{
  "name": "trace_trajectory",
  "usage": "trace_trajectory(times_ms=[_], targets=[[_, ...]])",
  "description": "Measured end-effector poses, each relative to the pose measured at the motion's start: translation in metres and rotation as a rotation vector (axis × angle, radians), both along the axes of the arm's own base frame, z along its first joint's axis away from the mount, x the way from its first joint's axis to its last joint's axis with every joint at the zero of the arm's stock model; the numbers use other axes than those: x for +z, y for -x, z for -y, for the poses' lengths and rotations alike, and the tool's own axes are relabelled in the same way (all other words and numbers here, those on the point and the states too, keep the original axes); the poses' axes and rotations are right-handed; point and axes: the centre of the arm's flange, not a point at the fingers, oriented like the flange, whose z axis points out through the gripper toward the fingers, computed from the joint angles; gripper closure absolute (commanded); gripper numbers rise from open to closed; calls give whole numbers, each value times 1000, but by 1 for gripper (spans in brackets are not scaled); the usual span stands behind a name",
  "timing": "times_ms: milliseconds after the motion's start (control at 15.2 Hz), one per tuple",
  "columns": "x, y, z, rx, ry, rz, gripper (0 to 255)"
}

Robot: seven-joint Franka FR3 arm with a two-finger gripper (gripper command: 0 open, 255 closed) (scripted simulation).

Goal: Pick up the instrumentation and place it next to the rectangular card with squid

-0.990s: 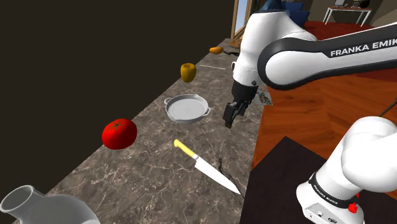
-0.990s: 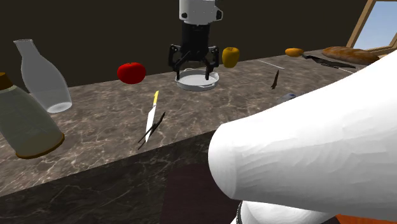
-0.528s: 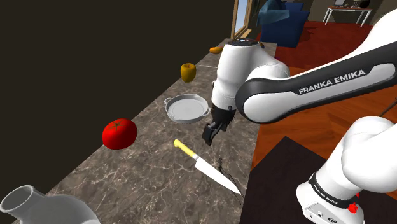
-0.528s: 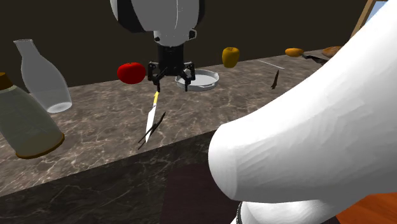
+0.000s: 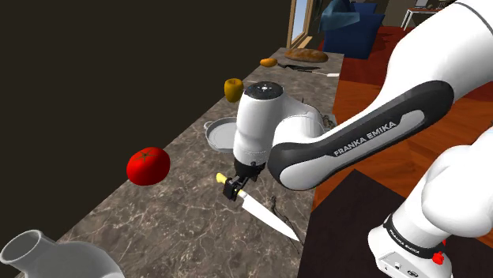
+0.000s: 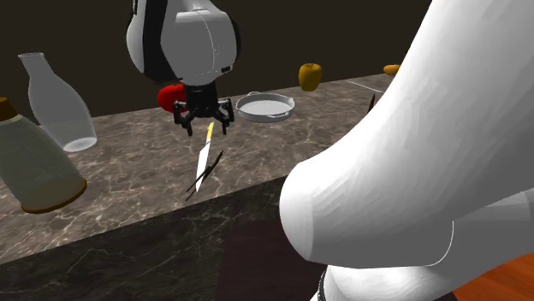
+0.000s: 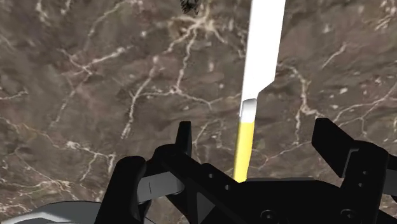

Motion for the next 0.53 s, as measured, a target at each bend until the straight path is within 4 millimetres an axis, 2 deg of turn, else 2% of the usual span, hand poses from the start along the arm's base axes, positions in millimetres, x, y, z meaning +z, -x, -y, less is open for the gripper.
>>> trace_trajectory(times_ms=[396, 528], targets=[[-33, -6, -4, -1, -1, 2, 0], [-38, -6, -4, 0, -1, 3, 0]])
